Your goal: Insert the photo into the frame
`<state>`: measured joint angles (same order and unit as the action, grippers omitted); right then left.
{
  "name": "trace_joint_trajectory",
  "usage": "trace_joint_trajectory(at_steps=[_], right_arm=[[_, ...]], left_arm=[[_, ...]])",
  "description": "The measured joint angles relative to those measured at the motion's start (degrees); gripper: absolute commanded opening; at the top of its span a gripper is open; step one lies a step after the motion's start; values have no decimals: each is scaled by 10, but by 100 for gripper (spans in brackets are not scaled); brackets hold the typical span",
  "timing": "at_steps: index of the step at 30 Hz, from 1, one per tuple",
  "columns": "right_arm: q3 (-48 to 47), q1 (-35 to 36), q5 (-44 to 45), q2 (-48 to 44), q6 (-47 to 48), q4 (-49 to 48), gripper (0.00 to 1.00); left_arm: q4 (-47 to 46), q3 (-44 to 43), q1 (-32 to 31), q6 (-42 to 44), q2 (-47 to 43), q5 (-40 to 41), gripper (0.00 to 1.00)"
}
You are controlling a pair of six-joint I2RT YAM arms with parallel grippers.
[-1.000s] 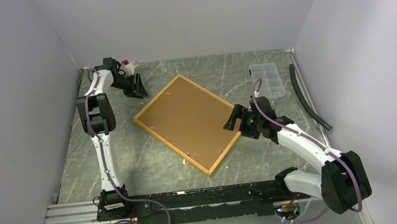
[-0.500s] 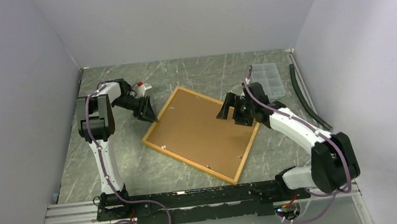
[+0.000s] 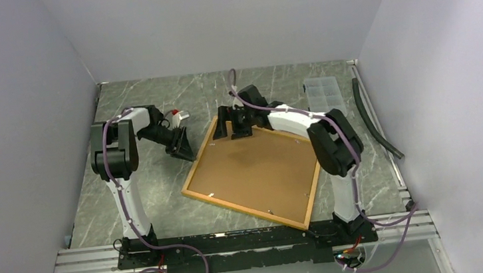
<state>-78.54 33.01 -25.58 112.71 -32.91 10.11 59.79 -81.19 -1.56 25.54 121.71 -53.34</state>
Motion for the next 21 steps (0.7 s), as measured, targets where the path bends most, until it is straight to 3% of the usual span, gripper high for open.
trace_joint_trajectory(at_steps=[9, 21], right_arm=[[-50, 41, -39, 75, -20, -21, 90], [-61, 54, -61, 116, -82, -93, 88]], left_arm=[[-69, -31, 1, -53, 37, -23, 34], [-72, -30, 1, -55, 50, -34, 28]])
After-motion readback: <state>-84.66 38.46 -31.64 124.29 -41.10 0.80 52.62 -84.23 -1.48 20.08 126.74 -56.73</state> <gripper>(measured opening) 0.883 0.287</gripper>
